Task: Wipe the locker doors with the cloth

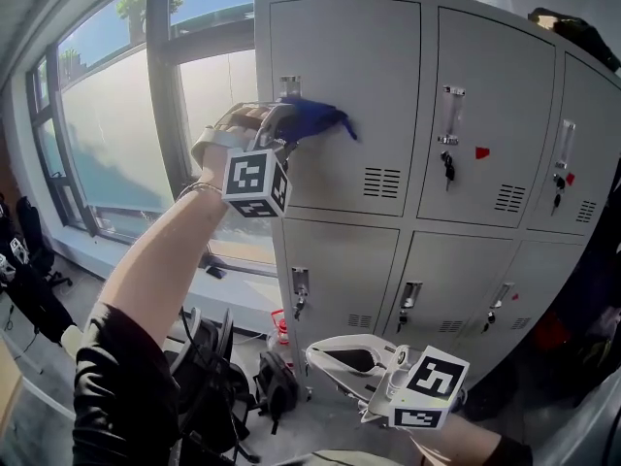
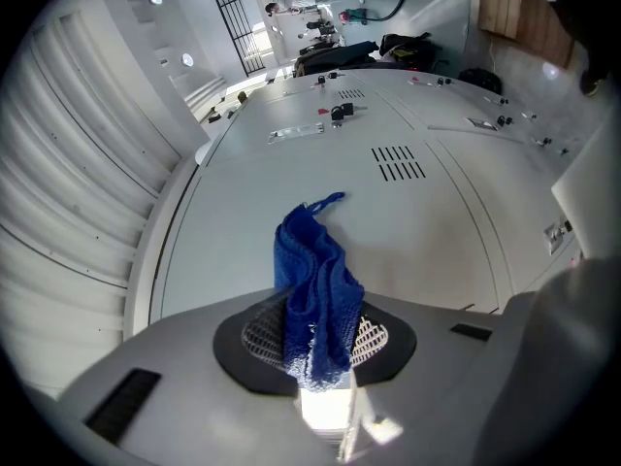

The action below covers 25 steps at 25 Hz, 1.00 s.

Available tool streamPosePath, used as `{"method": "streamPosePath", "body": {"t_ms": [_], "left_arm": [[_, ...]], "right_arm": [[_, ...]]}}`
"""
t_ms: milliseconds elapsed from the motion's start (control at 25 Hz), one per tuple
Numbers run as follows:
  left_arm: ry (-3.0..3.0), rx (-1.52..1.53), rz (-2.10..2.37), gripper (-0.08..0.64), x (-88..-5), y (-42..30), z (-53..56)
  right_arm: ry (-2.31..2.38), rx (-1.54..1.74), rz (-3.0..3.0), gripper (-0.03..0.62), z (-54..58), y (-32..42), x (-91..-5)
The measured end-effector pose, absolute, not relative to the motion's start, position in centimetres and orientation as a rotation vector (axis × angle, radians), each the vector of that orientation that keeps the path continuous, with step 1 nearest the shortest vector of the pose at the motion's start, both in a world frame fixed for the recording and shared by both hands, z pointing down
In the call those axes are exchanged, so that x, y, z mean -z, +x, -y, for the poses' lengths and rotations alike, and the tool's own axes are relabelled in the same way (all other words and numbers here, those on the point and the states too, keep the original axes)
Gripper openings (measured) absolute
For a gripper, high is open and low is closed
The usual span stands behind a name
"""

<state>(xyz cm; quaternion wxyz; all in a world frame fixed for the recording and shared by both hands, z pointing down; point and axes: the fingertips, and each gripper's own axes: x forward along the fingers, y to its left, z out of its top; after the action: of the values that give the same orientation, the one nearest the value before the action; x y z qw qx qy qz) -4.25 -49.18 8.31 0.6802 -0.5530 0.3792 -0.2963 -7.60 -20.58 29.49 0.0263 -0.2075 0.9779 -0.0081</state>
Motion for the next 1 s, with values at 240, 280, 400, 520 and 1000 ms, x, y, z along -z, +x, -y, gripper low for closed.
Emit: {"method": "streamPosePath", "body": {"t_ms": [240,280,400,520,1000], "left_arm": [[-1.275,0.7,-0.834,0.092,-10.5,-4.3,49.3],[-1.278,0.701,-0.836,0.092,-10.6,-4.3,49.3],[-1.281,0.705,-0.841,0.092,-10.5,-4.2,49.3],[-1.272,0.71,-0.839,0.092,-10.4,-4.3,49.2],[-1.258,0.708,-0.818,0.092,-12.3,-3.8,43.9]], "right_arm": [[-0.649,0.047,-3.015,0.006,20.0,-7.5,-30.0],[-0.651,0.05,-3.014,0.006,19.9,-7.5,-30.1],[-0.656,0.058,-3.013,0.006,19.7,-7.4,-30.4],[-0.66,0.06,-3.009,0.006,19.5,-7.3,-30.4],[-0.633,0.039,-3.015,0.006,18.7,-7.1,-30.2]]}}
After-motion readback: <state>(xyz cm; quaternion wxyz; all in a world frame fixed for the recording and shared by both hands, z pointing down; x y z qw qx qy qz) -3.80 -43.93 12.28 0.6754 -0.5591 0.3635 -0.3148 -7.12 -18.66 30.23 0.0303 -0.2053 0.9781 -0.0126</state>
